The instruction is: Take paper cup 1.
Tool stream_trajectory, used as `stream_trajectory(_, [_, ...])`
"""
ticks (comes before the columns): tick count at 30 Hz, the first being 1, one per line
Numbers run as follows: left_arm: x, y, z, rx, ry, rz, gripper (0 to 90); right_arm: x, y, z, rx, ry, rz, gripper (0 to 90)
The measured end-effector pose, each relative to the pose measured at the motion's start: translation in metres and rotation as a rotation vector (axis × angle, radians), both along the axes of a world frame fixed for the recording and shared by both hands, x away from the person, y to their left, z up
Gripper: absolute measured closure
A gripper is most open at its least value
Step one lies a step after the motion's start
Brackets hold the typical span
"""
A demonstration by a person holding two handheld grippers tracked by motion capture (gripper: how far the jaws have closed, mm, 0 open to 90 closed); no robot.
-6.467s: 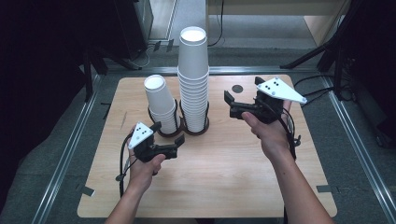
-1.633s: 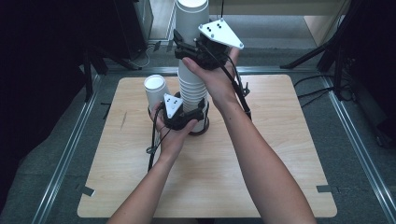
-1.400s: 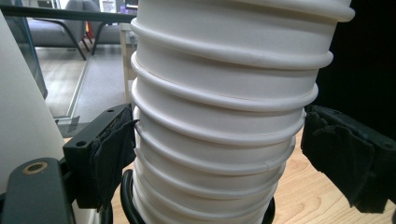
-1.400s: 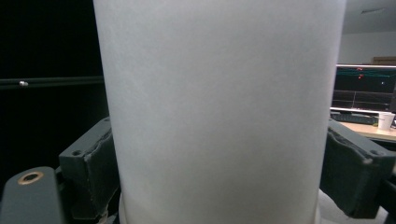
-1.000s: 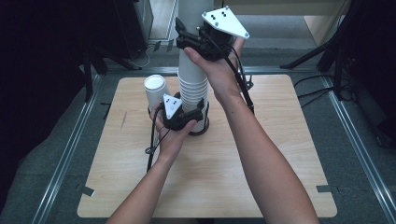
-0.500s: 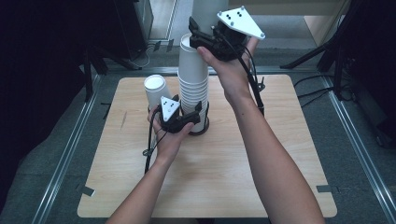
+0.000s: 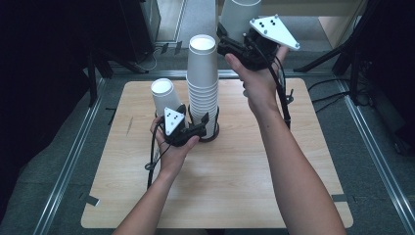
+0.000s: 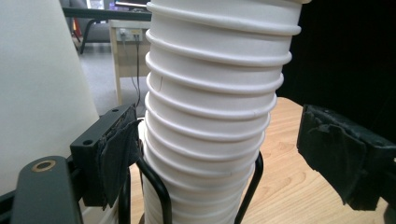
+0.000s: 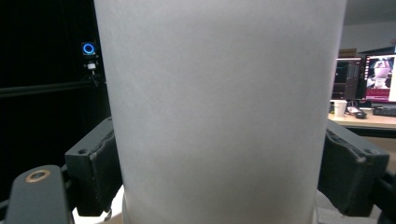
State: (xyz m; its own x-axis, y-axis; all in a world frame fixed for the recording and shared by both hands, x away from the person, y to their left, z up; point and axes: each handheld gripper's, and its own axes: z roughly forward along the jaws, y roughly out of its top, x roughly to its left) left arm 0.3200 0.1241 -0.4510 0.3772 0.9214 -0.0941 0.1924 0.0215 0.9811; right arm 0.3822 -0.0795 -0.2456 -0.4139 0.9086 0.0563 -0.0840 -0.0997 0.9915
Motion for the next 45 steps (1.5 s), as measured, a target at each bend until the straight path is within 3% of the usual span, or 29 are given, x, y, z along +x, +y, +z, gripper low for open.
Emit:
stream_trajectory(13, [-0.014, 0.016, -0.006, -0.002, 0.016, 0.0, 9.7, -0.007, -0.016, -0.015, -0.016, 0.016, -0.026, 14.2])
stream_trajectory(28, [-0.031, 0.039, -0.019, -0.016, 0.049, 0.031, 2.0, -0.018, -0.029, -0.049, -0.016, 0.054, -0.019, 14.1])
stream_trajectory(38, [-0.041, 0.047, -0.028, -0.025, 0.068, 0.014, 0.1, -0.028, -0.034, -0.066, -0.019, 0.059, -0.014, 14.1])
stream_trajectory(45, [-0.046, 0.046, -0.031, -0.034, 0.079, 0.001, 0.0, -0.035, -0.045, -0.087, -0.03, 0.07, -0.02, 14.0])
